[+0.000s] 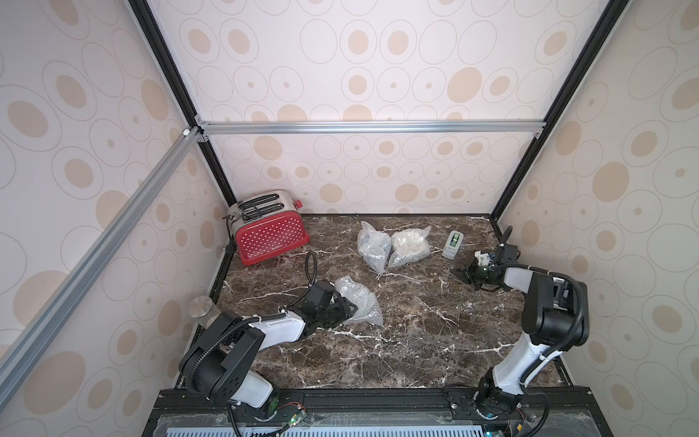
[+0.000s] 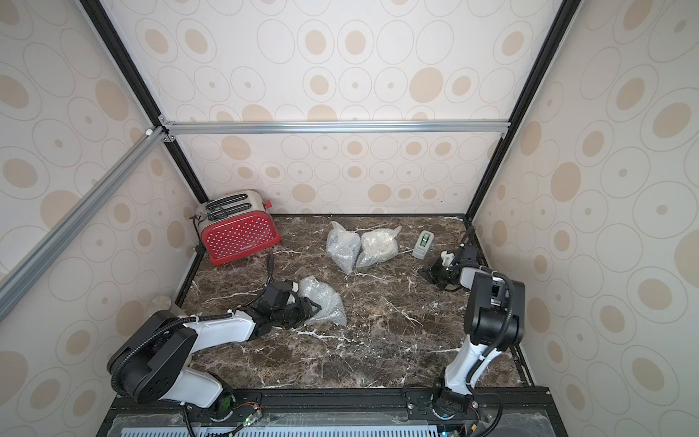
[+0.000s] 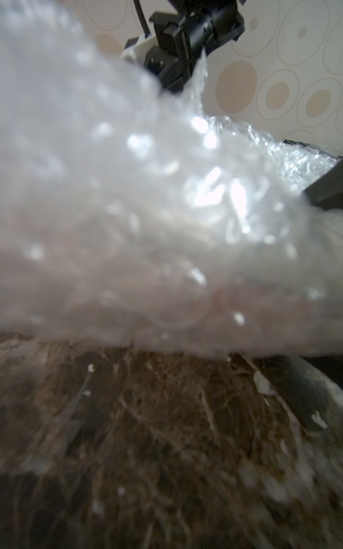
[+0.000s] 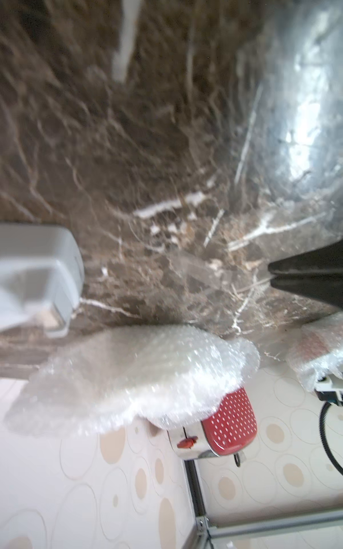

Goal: Wrap bowls in bubble wrap
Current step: Tear off the tape using the Tape Cutter, then stick the tape on the bubble wrap.

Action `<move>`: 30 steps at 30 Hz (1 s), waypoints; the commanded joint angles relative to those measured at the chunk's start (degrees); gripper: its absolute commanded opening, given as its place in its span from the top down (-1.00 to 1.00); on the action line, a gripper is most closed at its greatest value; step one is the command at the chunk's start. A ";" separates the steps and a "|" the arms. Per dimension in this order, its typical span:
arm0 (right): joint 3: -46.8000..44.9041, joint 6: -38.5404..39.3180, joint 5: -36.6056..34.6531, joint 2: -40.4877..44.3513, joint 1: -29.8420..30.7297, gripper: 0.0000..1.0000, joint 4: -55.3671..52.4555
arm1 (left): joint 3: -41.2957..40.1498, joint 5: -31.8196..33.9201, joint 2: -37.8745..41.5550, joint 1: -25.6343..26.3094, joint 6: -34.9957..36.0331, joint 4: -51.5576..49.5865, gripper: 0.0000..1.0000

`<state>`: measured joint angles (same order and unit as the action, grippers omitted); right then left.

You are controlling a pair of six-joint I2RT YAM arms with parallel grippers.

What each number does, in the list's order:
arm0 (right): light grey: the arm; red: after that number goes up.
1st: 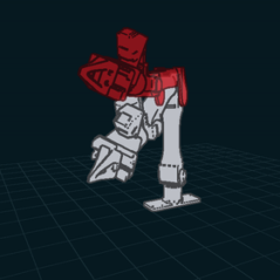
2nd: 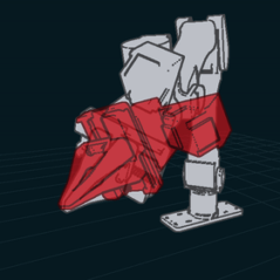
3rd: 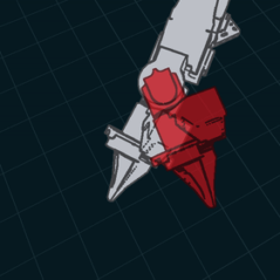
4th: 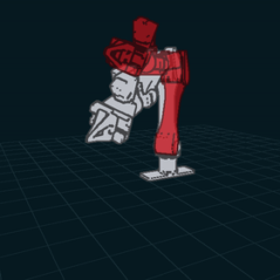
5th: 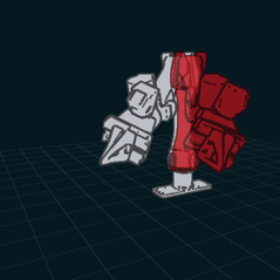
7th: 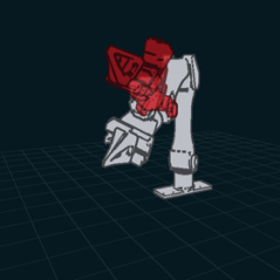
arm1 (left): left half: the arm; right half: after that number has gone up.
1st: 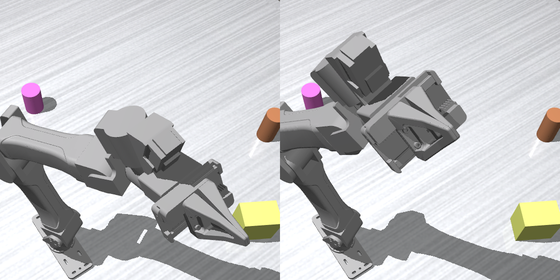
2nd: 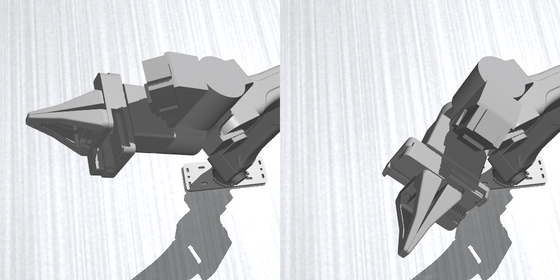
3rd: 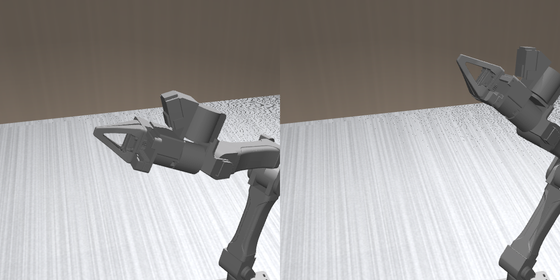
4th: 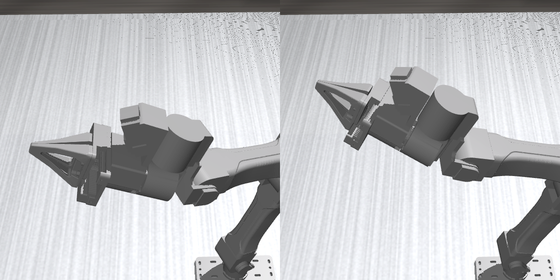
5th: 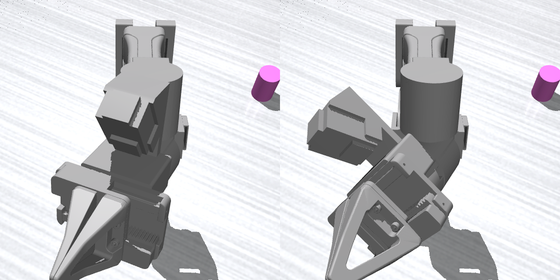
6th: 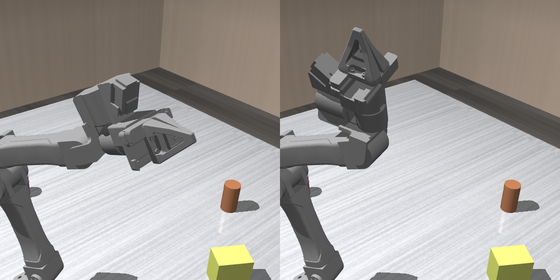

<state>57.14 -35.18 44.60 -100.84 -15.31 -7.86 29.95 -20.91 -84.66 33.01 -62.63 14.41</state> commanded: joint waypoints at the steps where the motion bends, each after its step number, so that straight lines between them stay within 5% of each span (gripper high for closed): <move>1: -1.49 -1.39 3.74 5.56 2.69 0.95 -2.86 | 1.96 -0.45 -0.66 0.36 1.46 0.00 -0.04; 11: 8.25 0.56 9.38 7.21 21.11 0.92 -12.74 | 2.58 -0.48 -0.93 0.30 2.59 -1.17 -0.04; 21: 22.03 12.47 21.55 0.57 33.85 0.91 -28.12 | 3.20 -2.21 -1.81 -1.36 5.68 -1.82 -0.03; 30: 33.71 28.72 18.43 -8.68 41.82 0.91 -49.59 | 3.73 -5.85 -2.07 -4.97 9.02 -3.04 -0.03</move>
<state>88.18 -14.11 63.05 -107.94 24.77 -47.62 31.62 -25.71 -86.26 28.56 -55.99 12.78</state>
